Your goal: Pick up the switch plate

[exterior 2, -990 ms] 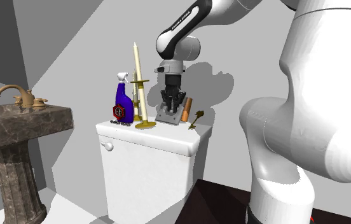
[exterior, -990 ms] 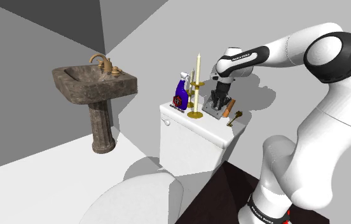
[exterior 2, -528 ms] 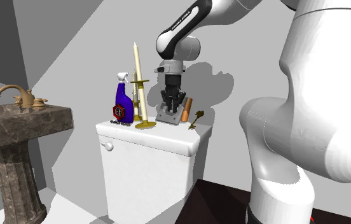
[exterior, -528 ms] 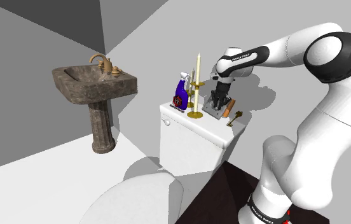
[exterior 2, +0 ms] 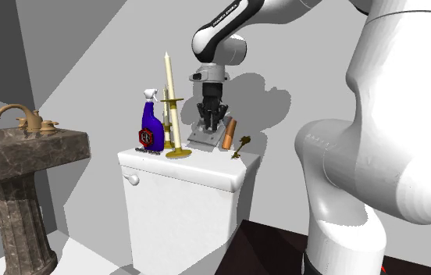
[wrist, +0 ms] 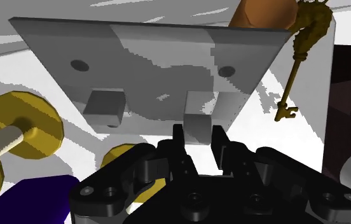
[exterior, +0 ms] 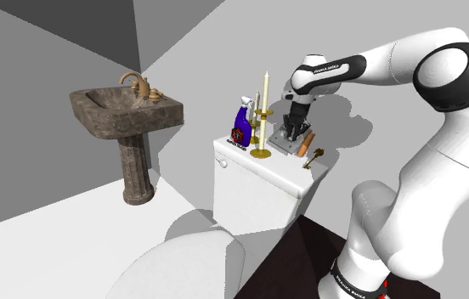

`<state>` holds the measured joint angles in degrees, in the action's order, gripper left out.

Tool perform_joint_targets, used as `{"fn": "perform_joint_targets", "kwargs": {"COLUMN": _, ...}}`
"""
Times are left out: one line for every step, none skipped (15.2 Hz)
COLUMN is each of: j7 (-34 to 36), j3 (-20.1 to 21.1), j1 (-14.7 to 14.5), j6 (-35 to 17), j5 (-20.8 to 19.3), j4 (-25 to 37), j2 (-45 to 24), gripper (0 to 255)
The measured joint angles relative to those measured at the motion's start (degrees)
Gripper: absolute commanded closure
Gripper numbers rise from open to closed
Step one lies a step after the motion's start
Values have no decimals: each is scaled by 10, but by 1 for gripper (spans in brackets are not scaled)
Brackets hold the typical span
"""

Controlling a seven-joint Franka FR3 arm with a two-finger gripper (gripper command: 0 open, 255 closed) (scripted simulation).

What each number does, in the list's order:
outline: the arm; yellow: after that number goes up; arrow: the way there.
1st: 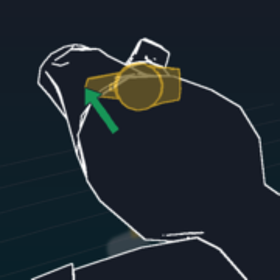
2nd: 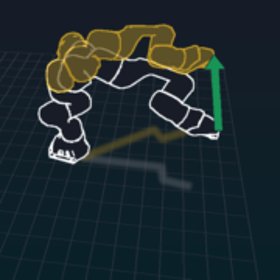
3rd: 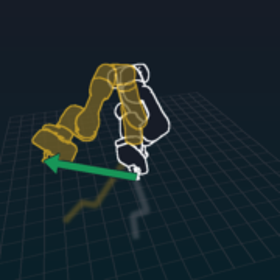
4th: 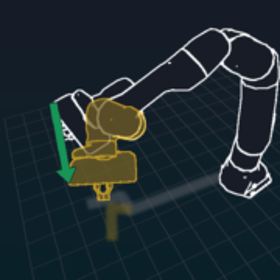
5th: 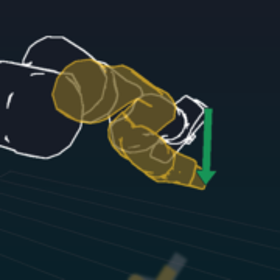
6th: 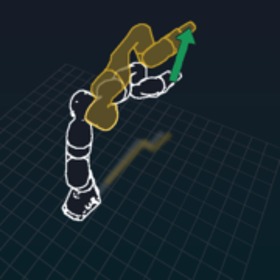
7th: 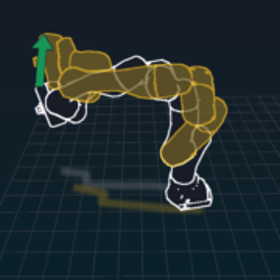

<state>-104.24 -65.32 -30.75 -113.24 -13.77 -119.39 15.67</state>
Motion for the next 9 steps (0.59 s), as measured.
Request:
{"fn": "perform_joint_targets", "kwargs": {"j7": 0, "j3": 2, "j1": 0, "j6": 8, "j5": 0, "j4": 6, "j2": 1, "gripper": 255}}
{"fn": "perform_joint_targets", "kwargs": {"j7": 2, "j3": 8, "j1": 3, "j6": 17, "j5": -3, "j4": 12, "j2": 5, "gripper": 255}}
{"fn": "perform_joint_targets", "kwargs": {"j7": 3, "j3": 10, "j1": 3, "j6": 24, "j5": -2, "j4": 18, "j2": 6, "gripper": 255}}
{"fn": "perform_joint_targets", "kwargs": {"j7": 3, "j3": 12, "j1": 3, "j6": 33, "j5": -2, "j4": 25, "j2": 7, "gripper": 255}}
{"fn": "perform_joint_targets", "kwargs": {"j7": 4, "j3": 16, "j1": 4, "j6": 40, "j5": -3, "j4": 30, "j2": 9, "gripper": 255}}
{"fn": "perform_joint_targets", "kwargs": {"j7": 4, "j3": 17, "j1": 4, "j6": 48, "j5": -2, "j4": 37, "j2": 9, "gripper": 255}}
{"fn": "perform_joint_targets", "kwargs": {"j7": 7, "j3": 23, "j1": 6, "j6": 56, "j5": -5, "j4": 42, "j2": 14, "gripper": 255}}
{"fn": "perform_joint_targets", "kwargs": {"j7": 7, "j3": 25, "j1": 7, "j6": 64, "j5": -5, "j4": 49, "j2": 15, "gripper": 255}}
{"fn": "perform_joint_targets", "kwargs": {"j7": 6, "j3": 25, "j1": 7, "j6": 68, "j5": -4, "j4": 53, "j2": 14, "gripper": 255}}
